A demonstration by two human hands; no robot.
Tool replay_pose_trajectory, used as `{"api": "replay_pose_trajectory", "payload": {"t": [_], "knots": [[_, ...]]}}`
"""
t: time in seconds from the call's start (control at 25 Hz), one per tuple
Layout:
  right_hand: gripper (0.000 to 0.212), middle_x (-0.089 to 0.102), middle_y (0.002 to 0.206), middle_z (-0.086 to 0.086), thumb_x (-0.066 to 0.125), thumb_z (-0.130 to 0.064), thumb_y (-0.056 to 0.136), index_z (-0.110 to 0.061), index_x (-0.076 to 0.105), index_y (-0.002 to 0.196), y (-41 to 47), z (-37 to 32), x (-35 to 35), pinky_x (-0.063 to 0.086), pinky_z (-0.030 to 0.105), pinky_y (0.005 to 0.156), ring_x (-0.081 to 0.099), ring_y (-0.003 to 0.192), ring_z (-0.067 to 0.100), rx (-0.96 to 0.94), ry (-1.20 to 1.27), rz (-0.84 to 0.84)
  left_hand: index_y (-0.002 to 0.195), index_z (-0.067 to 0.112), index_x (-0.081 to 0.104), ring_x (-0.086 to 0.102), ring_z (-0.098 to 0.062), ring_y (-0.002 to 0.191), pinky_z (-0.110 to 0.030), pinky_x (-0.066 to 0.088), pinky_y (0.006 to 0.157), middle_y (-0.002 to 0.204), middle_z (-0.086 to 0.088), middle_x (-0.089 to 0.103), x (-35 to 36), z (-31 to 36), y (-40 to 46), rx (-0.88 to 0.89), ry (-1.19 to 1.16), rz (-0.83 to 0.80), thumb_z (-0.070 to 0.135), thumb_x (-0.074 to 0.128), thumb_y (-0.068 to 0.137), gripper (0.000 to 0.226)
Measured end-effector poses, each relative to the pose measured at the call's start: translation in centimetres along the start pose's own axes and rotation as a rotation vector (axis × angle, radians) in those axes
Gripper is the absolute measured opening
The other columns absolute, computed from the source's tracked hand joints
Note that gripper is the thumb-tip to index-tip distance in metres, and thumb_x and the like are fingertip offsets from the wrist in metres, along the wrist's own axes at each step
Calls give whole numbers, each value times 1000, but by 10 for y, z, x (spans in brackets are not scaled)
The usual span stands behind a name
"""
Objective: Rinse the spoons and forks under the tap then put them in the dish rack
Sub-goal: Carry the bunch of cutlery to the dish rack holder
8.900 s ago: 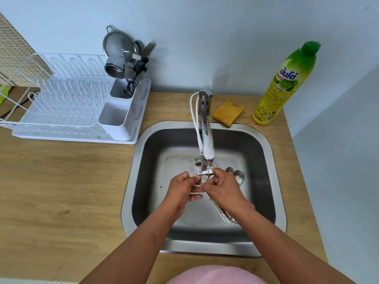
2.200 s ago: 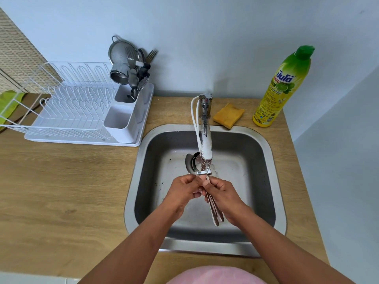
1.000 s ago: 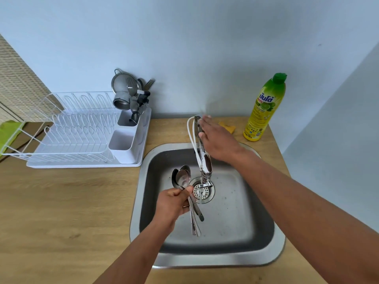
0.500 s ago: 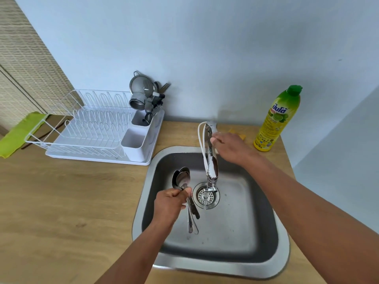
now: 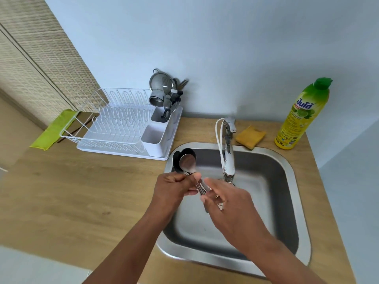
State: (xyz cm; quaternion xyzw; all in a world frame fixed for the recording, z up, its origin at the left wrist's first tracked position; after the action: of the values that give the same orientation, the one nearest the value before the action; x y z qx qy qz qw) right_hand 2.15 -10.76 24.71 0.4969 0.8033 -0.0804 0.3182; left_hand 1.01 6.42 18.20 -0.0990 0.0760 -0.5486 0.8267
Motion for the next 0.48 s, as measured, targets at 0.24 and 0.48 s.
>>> {"api": "replay_pose_trajectory", "payload": {"t": [0.24, 0.48], "knots": [[10, 69, 75, -9, 67, -23, 92, -22, 75, 99, 28, -2, 23, 46, 18, 64, 53, 59, 5, 11, -40, -32, 79, 4, 83, 79, -28, 71, -35, 64, 71, 77, -18, 80, -15, 27, -8, 57, -46, -23, 18, 81, 85, 15], [17, 57, 54, -7, 67, -24, 91, -18, 72, 76, 47, -2, 51, 39, 25, 50, 46, 49, 7, 107, 85, -172, 79, -16, 74, 72, -29, 67, -41, 66, 70, 72, -34, 70, -40, 28, 6, 30, 12, -37, 11, 82, 83, 28]]}}
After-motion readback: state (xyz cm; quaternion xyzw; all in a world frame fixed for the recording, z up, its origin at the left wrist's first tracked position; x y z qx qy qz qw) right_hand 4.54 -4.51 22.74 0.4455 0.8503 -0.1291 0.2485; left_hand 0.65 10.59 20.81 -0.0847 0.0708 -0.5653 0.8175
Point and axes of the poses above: each hand's wrist, its own y-axis towards the middle knuckle, its own x-axis out of the palm, z = x × y, the point moved 6 cm from there along y, towards the middle knuckle
